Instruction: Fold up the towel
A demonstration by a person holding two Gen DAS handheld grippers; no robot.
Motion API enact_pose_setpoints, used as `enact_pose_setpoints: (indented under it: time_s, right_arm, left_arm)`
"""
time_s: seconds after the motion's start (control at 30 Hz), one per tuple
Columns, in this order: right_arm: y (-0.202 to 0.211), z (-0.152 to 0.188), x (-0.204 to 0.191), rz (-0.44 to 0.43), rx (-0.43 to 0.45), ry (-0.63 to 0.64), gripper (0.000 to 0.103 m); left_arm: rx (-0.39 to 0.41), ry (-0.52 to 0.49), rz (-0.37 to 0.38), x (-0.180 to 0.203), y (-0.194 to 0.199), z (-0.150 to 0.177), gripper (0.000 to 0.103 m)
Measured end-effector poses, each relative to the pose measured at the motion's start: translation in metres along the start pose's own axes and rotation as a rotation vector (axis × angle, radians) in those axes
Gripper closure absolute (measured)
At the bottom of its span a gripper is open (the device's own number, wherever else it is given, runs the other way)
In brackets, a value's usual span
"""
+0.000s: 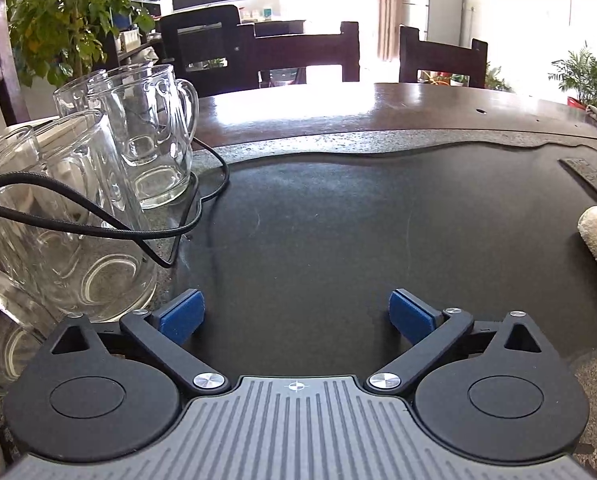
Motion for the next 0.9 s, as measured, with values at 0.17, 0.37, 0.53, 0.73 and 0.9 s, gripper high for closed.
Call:
enact_pose_setpoints:
  time_s: [0.17, 0.37, 0.53, 0.73, 0.9]
  right_arm:
    - [-0.0003, 0.0004, -0.0007, 0.001, 0.0, -0.001, 0.0]
    - [-0.0004, 0.0004, -0.0009, 0.0, 0.0, -0.001, 0.0]
    - [-0.0007, 0.0002, 0.0001, 0.0, 0.0, -0.001, 0.0]
    - [-0.0007, 0.0002, 0.0001, 0.0, 0.0, -0.001, 0.0]
    - [-0.0007, 0.0002, 0.0, 0.0, 0.0, -0.001, 0.0]
  left_arm:
    - [-0.003, -0.004, 0.003, 0.001, -0.0004, 0.0002, 0.001]
    - [-0.003, -0.004, 0.002, 0.0016, -0.0005, 0.0007, 0.0]
    - [-0.004, -0.003, 0.003, 0.002, 0.0, 0.0009, 0.0]
    - [-0.004, -0.003, 0.003, 0.0022, 0.0001, 0.0011, 0.0]
    - [-0.003, -0.002, 0.003, 0.0023, 0.0001, 0.0011, 0.0]
Point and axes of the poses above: each gripper's, at about its wrist camera, not at the fingertips, and y roughly against the way its jaws point, x to its right, z to its underside, the point moved 6 cm from there along -y, roughly the way its jaws point, and after that the axes turned 15 degrees about -x, right-handed, at the moved point
